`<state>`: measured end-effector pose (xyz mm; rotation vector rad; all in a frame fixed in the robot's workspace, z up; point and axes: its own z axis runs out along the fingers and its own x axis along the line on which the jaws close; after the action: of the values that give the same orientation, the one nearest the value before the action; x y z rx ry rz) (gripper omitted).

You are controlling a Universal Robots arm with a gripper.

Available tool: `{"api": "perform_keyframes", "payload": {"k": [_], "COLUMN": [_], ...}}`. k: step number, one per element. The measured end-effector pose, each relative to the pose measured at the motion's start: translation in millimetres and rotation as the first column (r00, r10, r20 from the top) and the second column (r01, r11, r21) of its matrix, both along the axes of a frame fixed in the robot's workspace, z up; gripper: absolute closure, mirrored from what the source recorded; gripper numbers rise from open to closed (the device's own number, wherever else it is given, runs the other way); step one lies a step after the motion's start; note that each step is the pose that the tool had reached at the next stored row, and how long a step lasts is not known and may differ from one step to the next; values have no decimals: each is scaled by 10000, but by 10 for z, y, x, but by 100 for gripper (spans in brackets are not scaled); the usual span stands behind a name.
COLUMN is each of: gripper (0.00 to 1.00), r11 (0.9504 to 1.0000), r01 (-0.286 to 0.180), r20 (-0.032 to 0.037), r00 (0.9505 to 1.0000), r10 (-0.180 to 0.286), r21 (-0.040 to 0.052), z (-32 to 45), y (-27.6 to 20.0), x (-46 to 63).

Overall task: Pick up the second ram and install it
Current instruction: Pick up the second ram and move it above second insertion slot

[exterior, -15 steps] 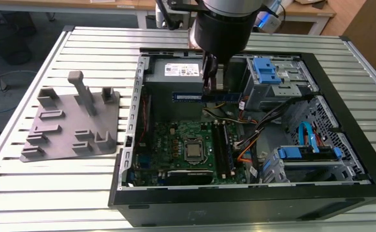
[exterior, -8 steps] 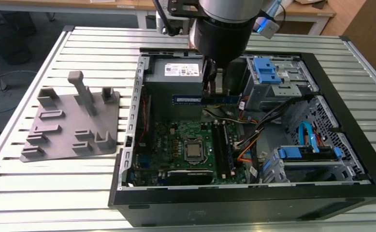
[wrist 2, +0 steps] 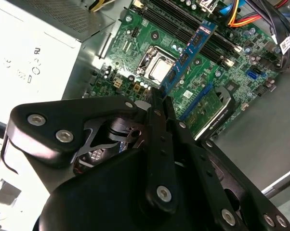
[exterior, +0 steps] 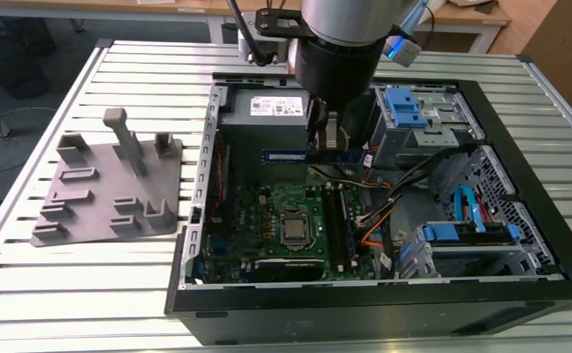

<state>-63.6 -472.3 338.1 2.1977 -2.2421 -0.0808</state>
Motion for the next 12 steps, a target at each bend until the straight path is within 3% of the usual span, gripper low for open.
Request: {"api": "perform_keyframes", "payload": {"k": [12], "gripper": [86], "r11": [10000], "r01": [0], "r20": [0], "r00": [10000], "r10": [0], "r21": [0], "z": [-137], "y": [-3], "x": [0]}}
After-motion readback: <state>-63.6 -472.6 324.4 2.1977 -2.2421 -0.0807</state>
